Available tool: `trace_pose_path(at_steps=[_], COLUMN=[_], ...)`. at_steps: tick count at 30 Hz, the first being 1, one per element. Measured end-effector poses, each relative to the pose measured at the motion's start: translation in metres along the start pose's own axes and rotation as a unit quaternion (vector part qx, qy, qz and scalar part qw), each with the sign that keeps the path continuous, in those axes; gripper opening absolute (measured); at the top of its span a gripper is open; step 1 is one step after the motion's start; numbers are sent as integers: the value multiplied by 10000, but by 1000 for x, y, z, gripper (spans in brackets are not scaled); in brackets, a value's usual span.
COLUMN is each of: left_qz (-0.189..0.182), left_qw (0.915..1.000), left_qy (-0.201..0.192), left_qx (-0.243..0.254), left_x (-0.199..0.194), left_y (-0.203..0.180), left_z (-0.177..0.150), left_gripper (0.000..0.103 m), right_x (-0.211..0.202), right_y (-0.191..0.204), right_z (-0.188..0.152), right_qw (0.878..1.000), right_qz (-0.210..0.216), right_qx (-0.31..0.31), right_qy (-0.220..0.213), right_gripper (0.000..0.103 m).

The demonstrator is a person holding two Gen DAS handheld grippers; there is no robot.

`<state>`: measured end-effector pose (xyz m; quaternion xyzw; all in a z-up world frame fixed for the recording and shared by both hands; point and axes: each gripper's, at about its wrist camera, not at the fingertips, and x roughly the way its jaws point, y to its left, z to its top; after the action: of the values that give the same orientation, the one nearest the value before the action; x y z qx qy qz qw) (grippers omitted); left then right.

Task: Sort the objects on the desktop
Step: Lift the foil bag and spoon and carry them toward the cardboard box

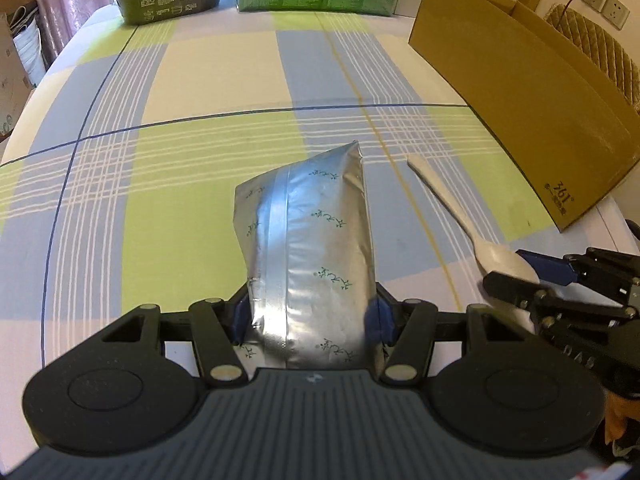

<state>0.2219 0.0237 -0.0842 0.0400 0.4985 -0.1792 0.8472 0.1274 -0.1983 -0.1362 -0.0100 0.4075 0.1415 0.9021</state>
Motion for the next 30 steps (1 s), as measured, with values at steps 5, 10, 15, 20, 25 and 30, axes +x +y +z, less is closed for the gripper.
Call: trace_pose_path(at_steps=[5,10,15,20,25,30], left_qz=[-36,-75,-104,-111,-111,-116], left_qw=[10000,9999,9999,9999,9999,9999], left_qy=[-43,-58,-47,-53,-53,-55], left_qx=[-28,-36,-32,-37,-34,-34], left_x=[2,3,4,5,5,5], left_y=[0,-1,-3,-3,-3,-2], left_z=[2,4,5,5,5,4], left_gripper=[54,54,54,55,55,55], right_x=[-3,4,6,7,8,8], right_y=[5,1,5,8,9,10], right_z=[-7,-13,-15,-15,-16,-16], right_qw=[9985,9986,9980,9972,9969,9970], right_qz=[-84,-191,-222,-197,-214,-239], right_qx=[-461,-425,-535,-667,-689,-677], right_qy=[-278,-246,-258,-283,-308,-297], right_gripper=[55,54,46,39,30,30])
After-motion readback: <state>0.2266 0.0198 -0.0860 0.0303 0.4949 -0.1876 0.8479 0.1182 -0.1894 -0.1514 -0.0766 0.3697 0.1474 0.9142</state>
